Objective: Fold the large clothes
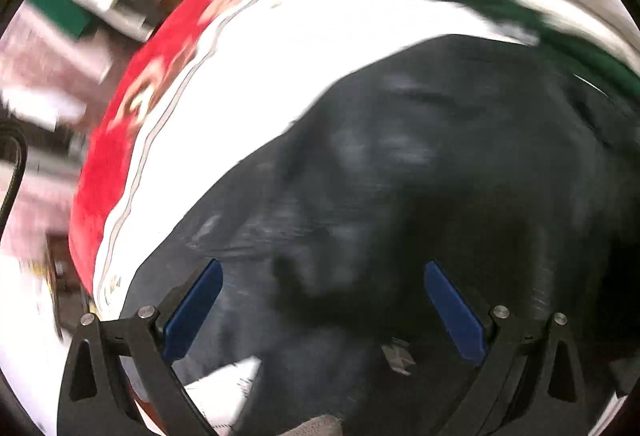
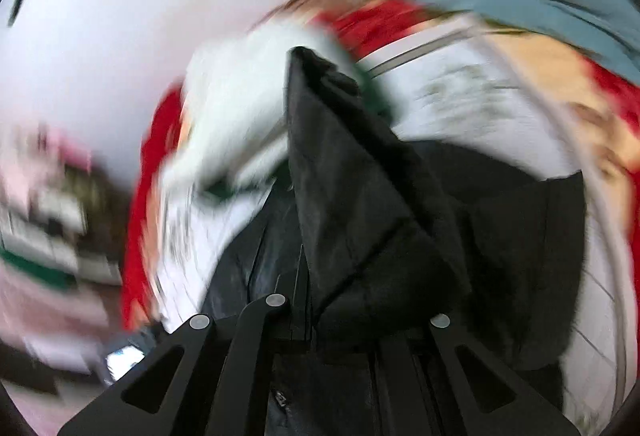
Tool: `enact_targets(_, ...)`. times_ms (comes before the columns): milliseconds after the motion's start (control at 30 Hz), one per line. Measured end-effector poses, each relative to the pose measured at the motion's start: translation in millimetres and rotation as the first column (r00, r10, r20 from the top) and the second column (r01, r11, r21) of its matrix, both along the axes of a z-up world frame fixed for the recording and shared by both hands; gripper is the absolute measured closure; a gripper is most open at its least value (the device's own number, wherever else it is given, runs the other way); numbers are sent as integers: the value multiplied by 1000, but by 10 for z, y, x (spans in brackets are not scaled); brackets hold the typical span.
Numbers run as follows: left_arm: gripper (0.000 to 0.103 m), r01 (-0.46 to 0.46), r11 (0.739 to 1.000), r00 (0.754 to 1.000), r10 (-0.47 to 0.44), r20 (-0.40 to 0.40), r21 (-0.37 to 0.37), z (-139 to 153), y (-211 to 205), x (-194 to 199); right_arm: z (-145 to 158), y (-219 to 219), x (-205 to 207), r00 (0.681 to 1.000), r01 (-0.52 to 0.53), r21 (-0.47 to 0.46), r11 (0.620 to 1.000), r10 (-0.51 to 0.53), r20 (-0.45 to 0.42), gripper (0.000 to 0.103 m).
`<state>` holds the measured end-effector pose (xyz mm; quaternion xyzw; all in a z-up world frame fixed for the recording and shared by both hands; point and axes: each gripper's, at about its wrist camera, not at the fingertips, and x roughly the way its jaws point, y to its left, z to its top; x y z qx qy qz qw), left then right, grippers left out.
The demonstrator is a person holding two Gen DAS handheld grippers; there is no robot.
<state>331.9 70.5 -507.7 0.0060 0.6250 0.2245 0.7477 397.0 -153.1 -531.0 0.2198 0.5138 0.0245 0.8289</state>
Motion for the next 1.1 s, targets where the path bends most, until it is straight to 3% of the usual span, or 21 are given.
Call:
enact_targets(67, 0, -60, 998, 998, 60, 2, -8, -59, 312, -39, -331, 450, 62, 992, -118, -41, 992, 116, -56, 98)
enact_targets(167, 0, -89, 996, 996, 89, 10, 3, -106, 594, -117, -875, 1012, 139, 950, -285, -118, 951, 264, -165, 98)
enact_targets(233, 0, -87, 996, 996, 87, 9, 6, -120, 673, -169, -1108, 1267, 144, 917, -374, -186, 908, 332, -223, 93)
enact_targets(267, 0, -85, 996, 996, 84, 8, 5, -125, 692, -172, -1171, 1285, 168, 908, -394, -185, 900, 349, -234, 84)
enact_targets(367, 0, -87, 996, 996, 87, 14, -3, -73, 713, -247, -1104, 1240, 121, 901, -373, 16, 928, 366, -234, 46)
enact_targets(400, 0, -90, 996, 996, 91, 21, -16, -34, 733, -297, -1034, 1171, 81, 905, -351, 71, 934, 358, -231, 42)
enact_targets(533, 0, -136, 987, 990, 138, 27, -83, 157, 697, -535, -701, 740, -288, 942, -254, 103, 962, 270, -199, 42)
enact_targets(633, 0, -211, 968, 977, 214, 9, -134, 210, 671, -788, -676, 389, -592, 952, -159, 111, 981, 182, -245, 42)
enact_targets(700, 0, -281, 943, 959, 281, -29, -180, 166, 696, -1005, -752, 198, -735, 946, -119, 128, 985, 151, -287, 42)
enact_targets(833, 0, -440, 863, 898, 422, -127, -249, -64, 840, -1537, -946, 26, -943, 921, -150, 27, 988, 150, -358, 42)
enact_targets(933, 0, -583, 750, 810, 564, -159, -311, -232, 1052, -1958, -1000, -16, -1055, 912, -187, -33, 982, 161, -377, 42)
enact_targets(967, 0, -621, 705, 778, 608, -159, -341, -284, 1125, -2079, -995, -32, -1071, 910, -194, -38, 980, 165, -380, 42)
enact_targets(1033, 0, -691, 591, 696, 698, -165, -416, -425, 1289, -2303, -1037, 41, -1110, 909, -208, -41, 977, 177, -378, 42)
enact_targets(1067, 1, -722, 507, 640, 748, -176, -471, -530, 1387, -2415, -1072, 74, -1119, 907, -214, -43, 976, 182, -380, 42)
enact_targets(1100, 1, -734, 450, 603, 777, -182, -508, -603, 1454, -2479, -1098, 140, -1115, 906, -221, -46, 974, 187, -379, 41)
